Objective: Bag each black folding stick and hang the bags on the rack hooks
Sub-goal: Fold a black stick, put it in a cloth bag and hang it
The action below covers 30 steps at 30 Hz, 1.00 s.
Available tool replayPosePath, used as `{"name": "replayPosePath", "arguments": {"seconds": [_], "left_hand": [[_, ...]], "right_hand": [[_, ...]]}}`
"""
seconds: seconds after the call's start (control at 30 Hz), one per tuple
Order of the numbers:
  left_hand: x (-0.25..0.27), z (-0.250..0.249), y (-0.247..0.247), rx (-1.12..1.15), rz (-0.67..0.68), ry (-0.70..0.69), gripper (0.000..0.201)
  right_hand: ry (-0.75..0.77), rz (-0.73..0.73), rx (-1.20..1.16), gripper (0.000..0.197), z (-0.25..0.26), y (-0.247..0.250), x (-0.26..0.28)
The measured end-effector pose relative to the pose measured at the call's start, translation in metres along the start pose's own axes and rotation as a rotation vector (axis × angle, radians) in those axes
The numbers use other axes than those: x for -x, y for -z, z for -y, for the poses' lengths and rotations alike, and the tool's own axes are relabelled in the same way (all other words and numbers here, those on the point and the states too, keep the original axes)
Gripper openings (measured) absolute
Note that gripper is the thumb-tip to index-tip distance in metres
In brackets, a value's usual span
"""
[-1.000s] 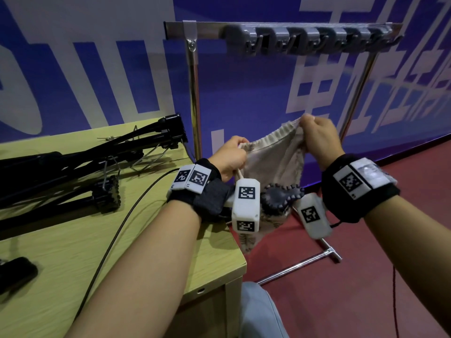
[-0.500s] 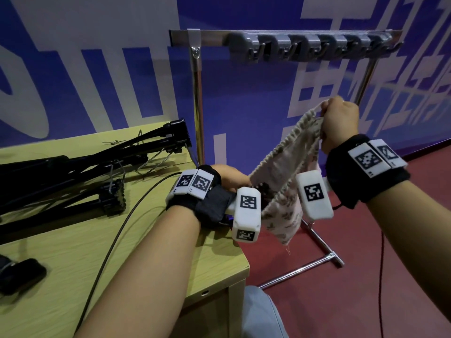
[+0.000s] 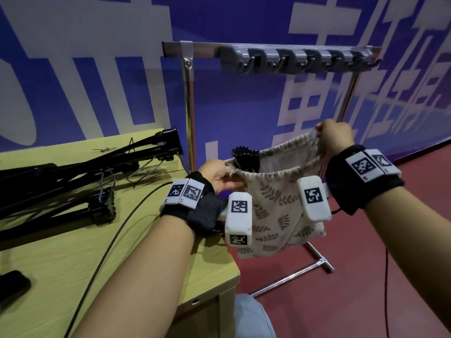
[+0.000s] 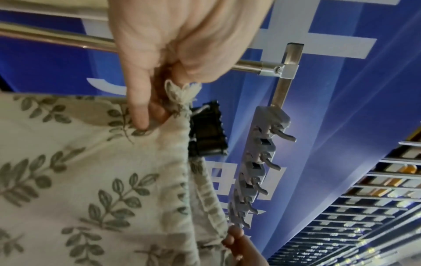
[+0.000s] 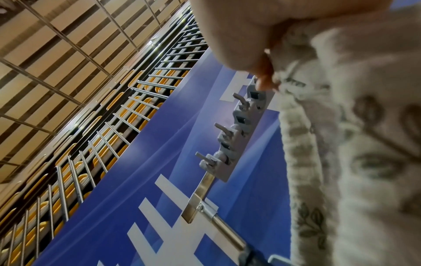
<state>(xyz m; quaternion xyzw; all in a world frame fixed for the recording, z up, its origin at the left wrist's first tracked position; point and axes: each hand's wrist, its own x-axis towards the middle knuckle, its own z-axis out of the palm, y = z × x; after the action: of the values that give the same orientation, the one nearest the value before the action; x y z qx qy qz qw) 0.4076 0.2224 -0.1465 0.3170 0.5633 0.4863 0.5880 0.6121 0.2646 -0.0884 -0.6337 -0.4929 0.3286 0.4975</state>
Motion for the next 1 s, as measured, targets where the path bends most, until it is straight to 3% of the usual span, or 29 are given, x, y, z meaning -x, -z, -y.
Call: {"name": "replayPosePath", "arguments": {"seconds": [0.1,0.33,0.47,0.63,0.7,0.83,0.9,1.0], "left_hand": [[-0.007,0.004,0.003,0.120,-0.032,0.046,0.034],[-0.004,-0.001,0.012,0.256,-0.047,0.086,0.025],[-0.004,-0.002,0.010,0.309,-0.130,-0.004,0.035],[-0.001,-0.005,0.000,0.416,-0.017,-0.005,0.025],[0.000,-0.006,-0.003,0.358,0.020,0.011,0.011],[0.003,-0.002,-0.001,0.205,0.012,0.019,0.016],[0.004,0.001,0.006,0.110,-0.061,0.000,0.013],[0.005,0.002,0.013,-0.148,-0.204,-0.142,0.008]], "right_hand": [[-0.041,0.092,-0.105,0.024,0.003,-0.007,0.005],[0.025,0.178,0.004,0.030,0.005,-0.014,0.012],[-0.011,0.178,-0.053,0.026,0.003,-0.013,0.011],[-0.074,0.192,-0.144,0.025,-0.005,-0.014,0.009],[-0.066,0.178,-0.178,0.022,-0.009,-0.014,0.009],[-0.036,0.148,-0.195,0.023,-0.010,-0.013,0.010],[-0.010,0.124,-0.215,0.022,-0.009,-0.011,0.010],[0.015,0.076,-0.245,0.020,-0.010,-0.009,0.009]]}}
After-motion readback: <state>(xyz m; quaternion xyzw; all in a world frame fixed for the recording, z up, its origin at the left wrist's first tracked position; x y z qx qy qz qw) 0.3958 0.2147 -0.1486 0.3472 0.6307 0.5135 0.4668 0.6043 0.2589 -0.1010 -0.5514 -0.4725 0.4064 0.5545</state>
